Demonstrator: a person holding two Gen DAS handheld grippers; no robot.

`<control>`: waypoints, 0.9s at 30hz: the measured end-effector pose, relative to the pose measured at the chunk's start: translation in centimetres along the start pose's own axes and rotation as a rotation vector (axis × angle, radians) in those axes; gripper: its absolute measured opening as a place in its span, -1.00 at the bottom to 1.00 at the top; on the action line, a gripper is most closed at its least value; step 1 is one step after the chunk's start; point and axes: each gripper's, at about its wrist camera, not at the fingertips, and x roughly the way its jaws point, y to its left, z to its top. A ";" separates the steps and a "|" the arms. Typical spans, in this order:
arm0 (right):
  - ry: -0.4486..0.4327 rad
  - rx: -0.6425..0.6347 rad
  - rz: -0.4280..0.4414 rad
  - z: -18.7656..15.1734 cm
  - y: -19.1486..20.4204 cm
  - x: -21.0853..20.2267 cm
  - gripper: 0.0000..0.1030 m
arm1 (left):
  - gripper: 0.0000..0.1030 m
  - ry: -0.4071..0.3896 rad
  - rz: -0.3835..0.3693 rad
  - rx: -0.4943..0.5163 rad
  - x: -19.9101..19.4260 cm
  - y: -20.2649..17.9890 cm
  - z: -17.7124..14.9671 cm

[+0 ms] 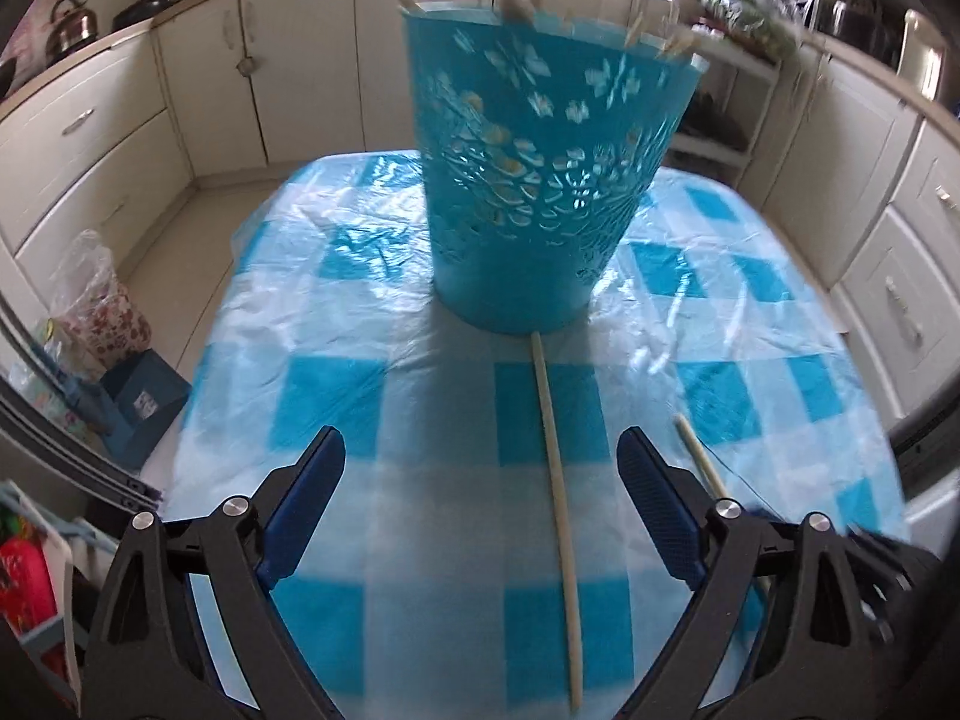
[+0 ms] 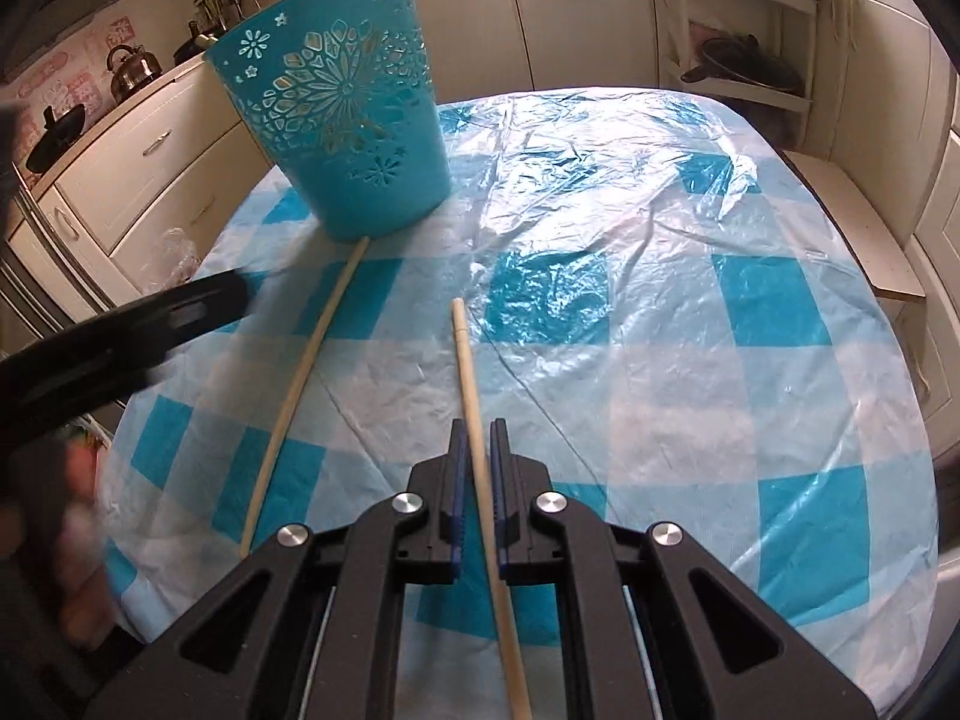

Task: Organize utensils
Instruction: 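Close the left gripper on the last stick while the right gripper holds its stick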

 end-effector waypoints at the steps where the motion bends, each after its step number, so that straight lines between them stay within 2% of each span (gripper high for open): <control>1: 0.000 0.000 0.002 0.0 0.0 0.0 -0.84 | 0.63 0.008 0.009 0.006 0.8 -0.3 0.2; 3: 0.000 0.008 0.012 0.0 -0.1 -0.1 -0.84 | 0.55 0.023 0.024 0.014 2.5 -1.0 0.8; 9: 0.003 0.021 0.028 0.2 -0.2 0.1 -0.84 | 0.05 0.061 0.039 0.049 5.6 -2.4 1.5; 11: 0.005 0.021 0.029 0.2 -0.2 0.1 -0.84 | -0.19 0.045 0.027 0.065 5.4 -2.8 1.3; 13: 0.006 0.024 0.030 0.2 -0.2 0.2 -0.84 | -0.71 0.042 0.016 0.086 5.0 -3.2 1.1; 15: 0.006 0.025 0.030 0.2 -0.1 0.2 -0.84 | -0.88 0.038 0.015 0.113 4.7 -3.7 0.6; 19: 0.009 0.026 0.026 0.2 -0.1 0.2 -0.84 | -0.89 0.021 0.020 0.142 3.2 -3.8 -1.1; 27: 0.011 0.026 0.024 0.1 0.1 0.2 -0.84 | -0.89 0.049 0.013 0.146 0.4 -2.4 -4.5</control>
